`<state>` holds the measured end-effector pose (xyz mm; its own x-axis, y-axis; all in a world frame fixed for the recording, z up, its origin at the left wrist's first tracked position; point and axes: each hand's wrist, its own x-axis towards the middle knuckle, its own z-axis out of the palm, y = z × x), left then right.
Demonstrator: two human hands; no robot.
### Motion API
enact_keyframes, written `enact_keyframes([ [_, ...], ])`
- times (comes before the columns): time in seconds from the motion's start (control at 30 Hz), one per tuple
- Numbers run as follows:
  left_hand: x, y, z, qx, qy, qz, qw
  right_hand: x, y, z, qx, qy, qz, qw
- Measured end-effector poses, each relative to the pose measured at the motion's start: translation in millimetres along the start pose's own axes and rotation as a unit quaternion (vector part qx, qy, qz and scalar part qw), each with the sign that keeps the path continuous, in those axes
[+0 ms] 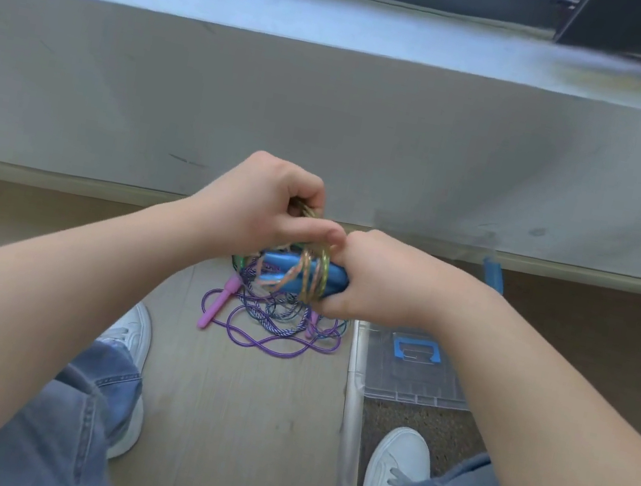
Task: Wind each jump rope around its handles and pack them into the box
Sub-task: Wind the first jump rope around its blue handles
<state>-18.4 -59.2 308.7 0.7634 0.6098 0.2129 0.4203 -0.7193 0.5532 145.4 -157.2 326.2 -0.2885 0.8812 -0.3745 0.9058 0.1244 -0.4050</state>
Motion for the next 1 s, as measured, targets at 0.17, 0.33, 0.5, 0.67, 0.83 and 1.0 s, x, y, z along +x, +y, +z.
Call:
enact_keyframes([
  [0.17,-1,1,7,-0.004,-0.094,-0.07,0.993,-6,-4,-6,0.139,-0.005,0.002,0.99],
  [0.33,-6,5,16,-0.017,-0.1,-0.112,0.988,-6,8,-18,0.225,0.139,0.112,0.958],
  [0.5,-9,9,17,0.01,-0.159,-0.006,0.987,2,30,-13,0.071,0.234,0.229,0.942],
  [0.67,-3,11,12,0.023,-0.054,0.052,0.997,8,19,5,-0.021,0.123,0.168,0.978],
  [0.83,-3,7,5,0.039,0.036,-0.009,0.999,-1,5,2,-0.067,0.021,0.054,0.996],
  [1.0,-1,1,12,-0.032,-0.095,-0.172,0.98,-8,-4,-4,0.11,0.053,-0.024,0.992],
])
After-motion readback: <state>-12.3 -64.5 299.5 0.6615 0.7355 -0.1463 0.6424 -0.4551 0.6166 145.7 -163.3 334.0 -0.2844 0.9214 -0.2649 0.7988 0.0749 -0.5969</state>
